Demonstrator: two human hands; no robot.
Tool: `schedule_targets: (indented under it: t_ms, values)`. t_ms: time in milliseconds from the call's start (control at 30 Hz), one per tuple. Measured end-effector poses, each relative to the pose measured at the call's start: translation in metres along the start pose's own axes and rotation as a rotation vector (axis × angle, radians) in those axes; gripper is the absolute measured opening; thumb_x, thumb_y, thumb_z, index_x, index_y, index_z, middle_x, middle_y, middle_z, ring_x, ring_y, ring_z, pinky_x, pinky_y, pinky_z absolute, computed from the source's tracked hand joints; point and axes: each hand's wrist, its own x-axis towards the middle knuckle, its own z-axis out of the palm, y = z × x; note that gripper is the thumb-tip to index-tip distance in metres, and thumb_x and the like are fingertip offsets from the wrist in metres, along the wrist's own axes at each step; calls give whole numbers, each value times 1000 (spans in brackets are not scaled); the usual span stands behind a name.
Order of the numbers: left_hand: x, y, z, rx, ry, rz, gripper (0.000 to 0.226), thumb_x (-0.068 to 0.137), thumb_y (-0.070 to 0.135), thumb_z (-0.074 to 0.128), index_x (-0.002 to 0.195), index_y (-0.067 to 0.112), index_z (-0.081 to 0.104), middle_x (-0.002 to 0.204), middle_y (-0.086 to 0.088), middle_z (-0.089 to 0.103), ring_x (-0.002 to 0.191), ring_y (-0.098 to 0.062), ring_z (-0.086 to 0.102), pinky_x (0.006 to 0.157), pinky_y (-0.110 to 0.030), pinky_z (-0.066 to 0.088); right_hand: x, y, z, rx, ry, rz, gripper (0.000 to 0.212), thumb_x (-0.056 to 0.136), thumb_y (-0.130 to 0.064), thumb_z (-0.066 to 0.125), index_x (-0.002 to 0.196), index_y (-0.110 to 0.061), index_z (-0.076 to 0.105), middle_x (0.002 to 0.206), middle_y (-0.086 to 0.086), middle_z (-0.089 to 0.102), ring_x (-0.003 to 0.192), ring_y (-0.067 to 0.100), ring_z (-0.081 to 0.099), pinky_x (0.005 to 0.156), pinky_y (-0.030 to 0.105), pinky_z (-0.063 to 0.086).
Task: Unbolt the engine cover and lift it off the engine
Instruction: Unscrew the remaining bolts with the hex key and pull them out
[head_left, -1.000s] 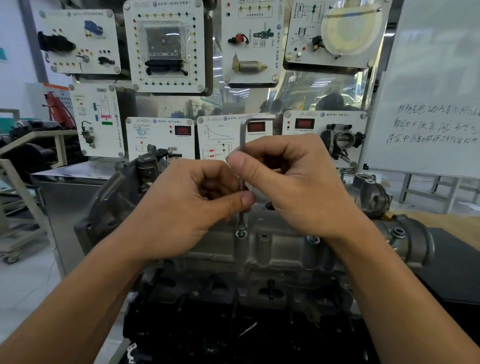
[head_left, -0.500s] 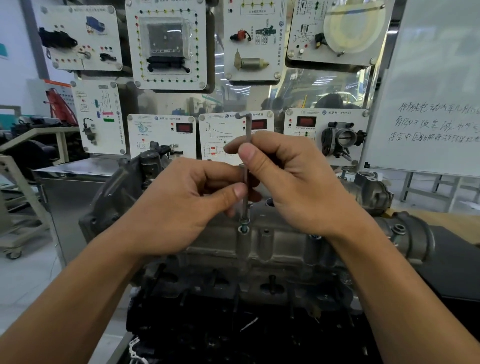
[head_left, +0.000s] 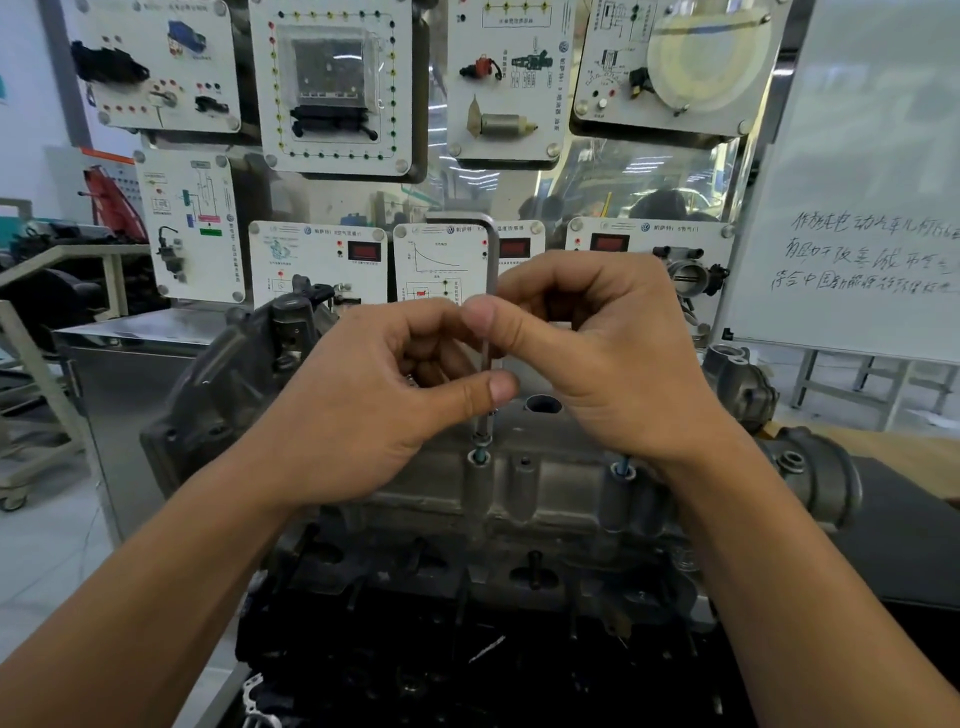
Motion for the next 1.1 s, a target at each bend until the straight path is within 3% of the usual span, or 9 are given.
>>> schedule_targets:
  t_ms: [100,200,367,533,667,733,833,967,1100]
  values:
    - [-2,1,-3,25,-123,4,25,88,34,63,108,24,74,94,7,78,89,-10,72,84,-26,57,0,0,-2,17,-96,11,11,93,-4,65,89,4,72,66,13,67,55,18,61,51,26,51]
    - [-2,0,-3,8,-128,9,19,86,31,61,96,25,76,84,12,77,75,-4,70,73,-13,53,-1,0,-4,151,-192,53,16,98,1,53,94,5,68,56,-6,59,47,-1,56,46,12,43]
    - [0,4,4,-16,23,6,30,69,42,73,78,13,75,71,1,75,68,-15,73,69,-29,59,1,1,-2,227,-131,47,8,90,-1,64,88,-4,70,53,-16,62,44,-1,55,47,8,42]
    - [5,2,9,69,87,21,49,62,52,75,68,5,62,59,-11,57,53,-20,52,53,-23,46,4,5,1,107,-35,13,10,86,-7,72,79,0,74,63,-1,71,58,6,66,59,17,51]
    - [1,2,1,31,-71,-9,32,86,45,65,96,16,74,82,5,75,81,-6,71,78,-21,57,4,2,-2,73,-107,23,24,95,-7,62,84,12,70,53,14,55,48,6,49,47,17,42]
    - [-1,1,-4,39,-153,17,21,93,33,60,106,26,75,95,10,78,95,-2,71,85,-16,53,3,-1,-4,72,-147,44,21,98,-6,56,92,7,70,49,3,52,46,2,48,46,15,41]
    - [-3,2,-4,21,-96,11,14,85,30,64,93,29,76,86,11,78,86,-2,73,77,-12,53,2,-2,-5,40,-182,73,22,101,-8,51,100,4,69,49,-9,49,46,0,48,48,12,40]
    - [0,2,5,32,66,9,27,69,42,75,69,16,67,65,1,72,62,-16,68,62,-24,55,4,-2,-6,-50,-101,5,21,95,-12,64,80,-1,73,55,13,51,53,9,44,52,21,38]
    - [2,1,11,67,93,9,38,66,46,77,71,12,62,61,-4,64,57,-22,58,56,-26,48,4,-3,-4,-10,-1,-1,14,86,-13,75,72,-15,74,57,-6,65,54,3,55,53,18,45]
